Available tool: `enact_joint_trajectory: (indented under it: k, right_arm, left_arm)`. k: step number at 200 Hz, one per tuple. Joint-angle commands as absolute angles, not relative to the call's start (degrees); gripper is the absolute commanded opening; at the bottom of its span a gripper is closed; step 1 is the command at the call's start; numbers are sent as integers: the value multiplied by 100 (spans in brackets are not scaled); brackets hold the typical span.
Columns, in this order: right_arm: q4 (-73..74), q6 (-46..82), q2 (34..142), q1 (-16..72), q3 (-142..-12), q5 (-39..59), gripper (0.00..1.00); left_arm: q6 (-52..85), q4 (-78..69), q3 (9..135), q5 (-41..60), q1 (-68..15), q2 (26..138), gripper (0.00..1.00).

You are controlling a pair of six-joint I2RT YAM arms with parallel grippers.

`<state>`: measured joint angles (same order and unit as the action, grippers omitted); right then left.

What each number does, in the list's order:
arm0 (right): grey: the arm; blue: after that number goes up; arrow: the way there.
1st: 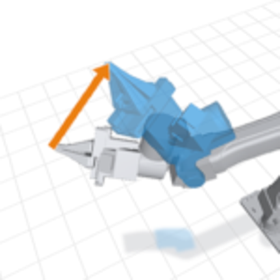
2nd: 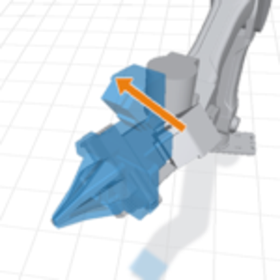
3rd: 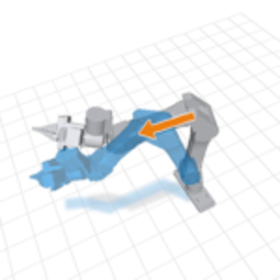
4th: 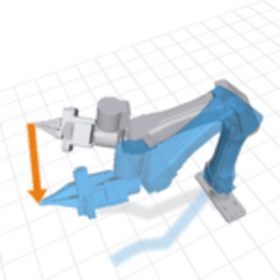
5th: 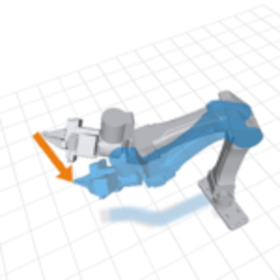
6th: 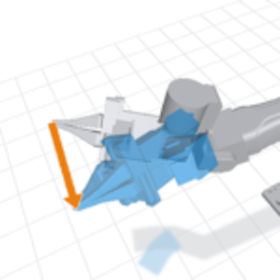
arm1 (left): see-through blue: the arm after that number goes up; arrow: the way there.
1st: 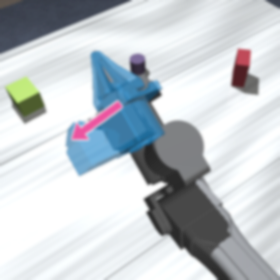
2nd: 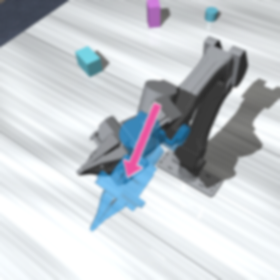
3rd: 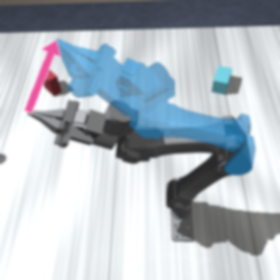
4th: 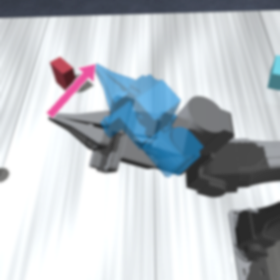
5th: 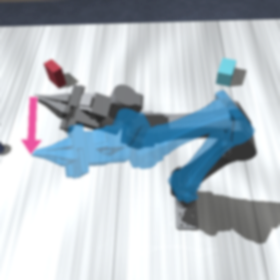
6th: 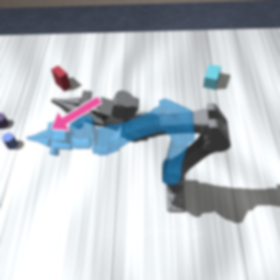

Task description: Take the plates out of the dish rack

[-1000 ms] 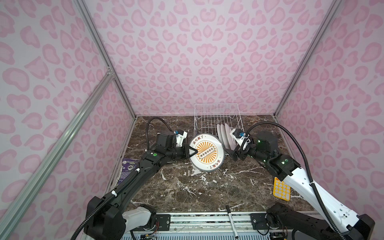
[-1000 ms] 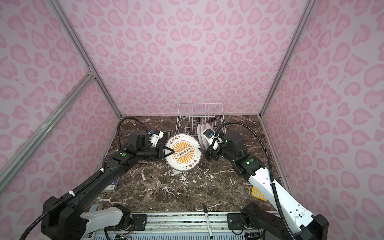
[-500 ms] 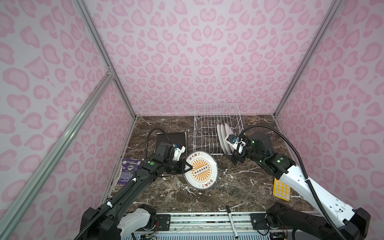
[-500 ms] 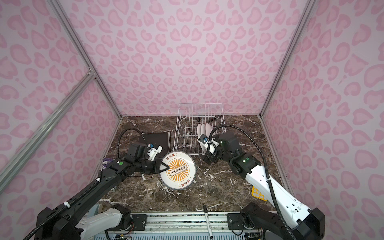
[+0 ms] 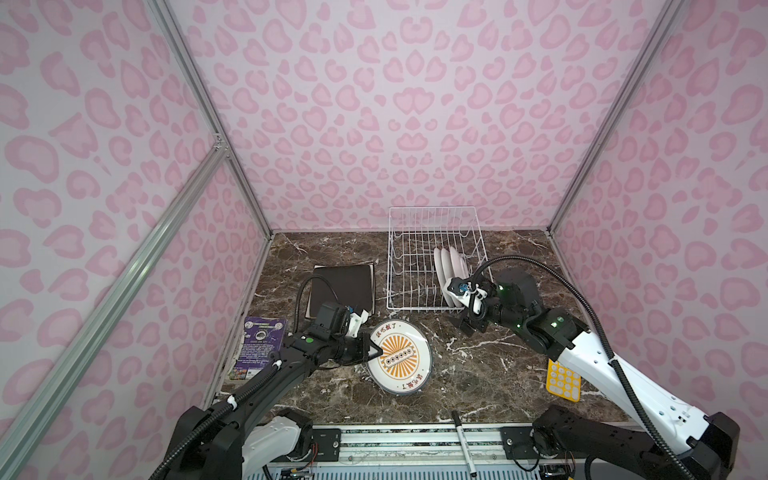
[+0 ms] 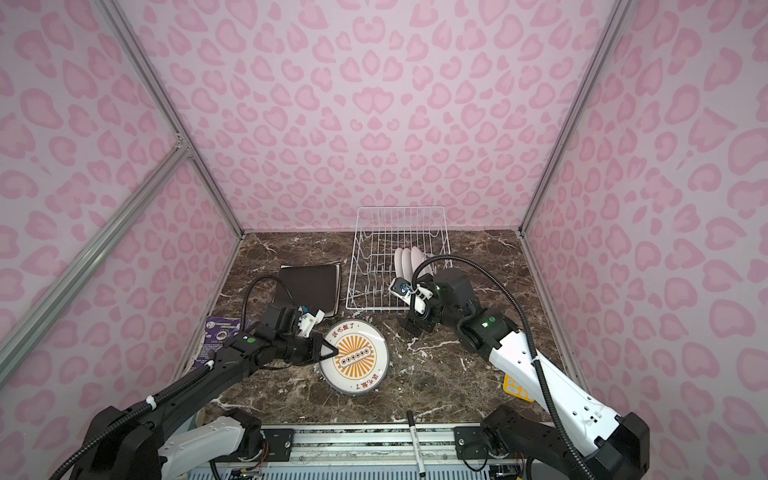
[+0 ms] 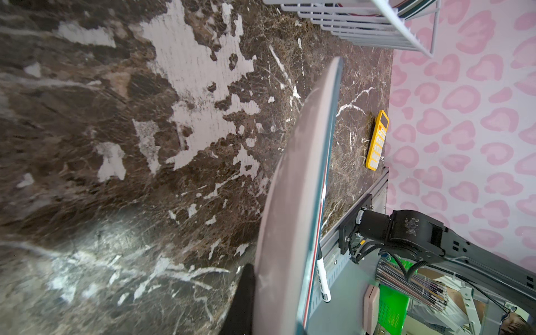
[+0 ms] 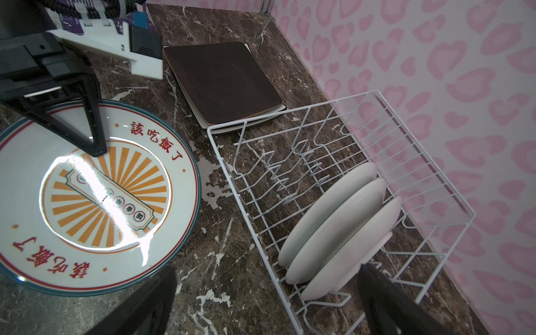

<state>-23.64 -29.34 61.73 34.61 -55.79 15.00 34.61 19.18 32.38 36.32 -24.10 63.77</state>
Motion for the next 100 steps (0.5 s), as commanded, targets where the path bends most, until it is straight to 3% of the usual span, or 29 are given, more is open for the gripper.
enact_joint_trajectory:
  k: [1,100]
  right_arm:
    - [-2377,-2962,6179,3480,-5490,1505,99]
    - [-2610,-3006,6196,3624,-5267,1515,99]
  left_arm:
    - [3705,1122,3095,3857,-2408,6468,4]
    - [4079,54,3036,3947,-2571,7393,5]
